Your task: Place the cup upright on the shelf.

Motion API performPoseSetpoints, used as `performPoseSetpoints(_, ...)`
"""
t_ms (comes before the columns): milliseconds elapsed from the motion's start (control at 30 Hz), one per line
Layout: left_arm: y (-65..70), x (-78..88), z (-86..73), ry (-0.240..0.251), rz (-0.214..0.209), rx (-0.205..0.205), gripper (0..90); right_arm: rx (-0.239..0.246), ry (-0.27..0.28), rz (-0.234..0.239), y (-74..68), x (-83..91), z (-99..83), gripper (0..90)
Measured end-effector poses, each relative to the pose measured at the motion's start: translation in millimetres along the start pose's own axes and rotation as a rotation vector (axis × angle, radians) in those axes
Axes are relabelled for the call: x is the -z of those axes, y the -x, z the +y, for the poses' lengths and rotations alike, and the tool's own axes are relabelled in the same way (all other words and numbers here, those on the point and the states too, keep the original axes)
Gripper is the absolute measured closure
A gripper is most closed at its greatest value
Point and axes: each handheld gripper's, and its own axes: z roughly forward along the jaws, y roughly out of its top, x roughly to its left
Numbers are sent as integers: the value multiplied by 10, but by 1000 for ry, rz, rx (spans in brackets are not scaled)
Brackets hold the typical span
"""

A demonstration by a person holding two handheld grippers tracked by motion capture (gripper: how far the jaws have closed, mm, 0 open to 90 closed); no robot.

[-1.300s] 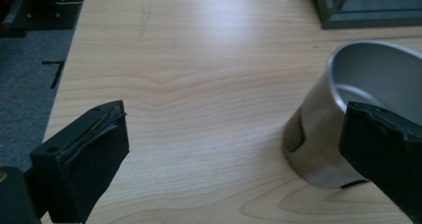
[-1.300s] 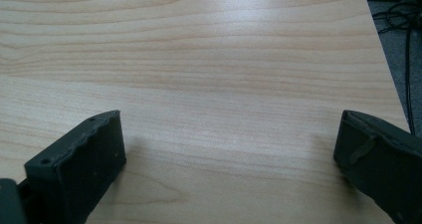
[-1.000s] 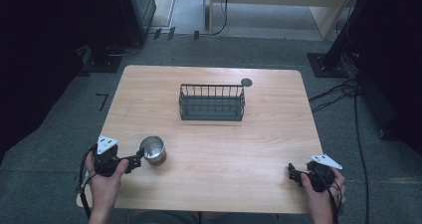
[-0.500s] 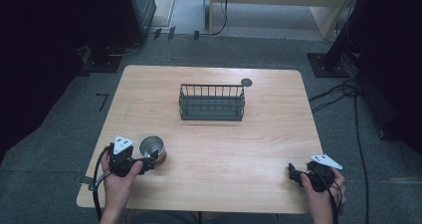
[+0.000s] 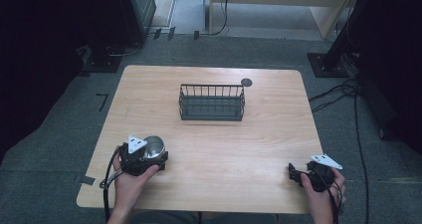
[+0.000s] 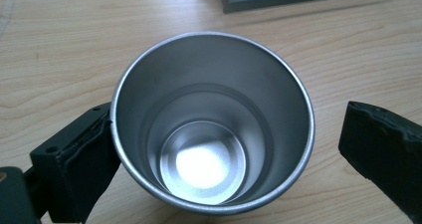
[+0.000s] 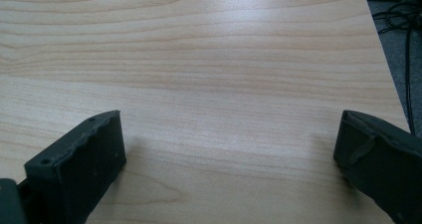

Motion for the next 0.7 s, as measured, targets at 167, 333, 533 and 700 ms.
performPoseSetpoints(167, 26, -77, -25, -27, 22, -12, 0, -1, 0, 0, -1, 0, 0, 0)
performPoseSetpoints(333, 40, -158, -66, -49, 42, -10, 4, -1, 0, 0, -1, 0, 0, 0)
performPoseSetpoints(533, 28, -211, -99, -60, 59, -7, 59, 0, 0, 0, 0, 0, 0, 0)
performPoseSetpoints(700, 26, -235, -105, -56, 74, -2, 79, 0, 0, 0, 0, 0, 0, 0)
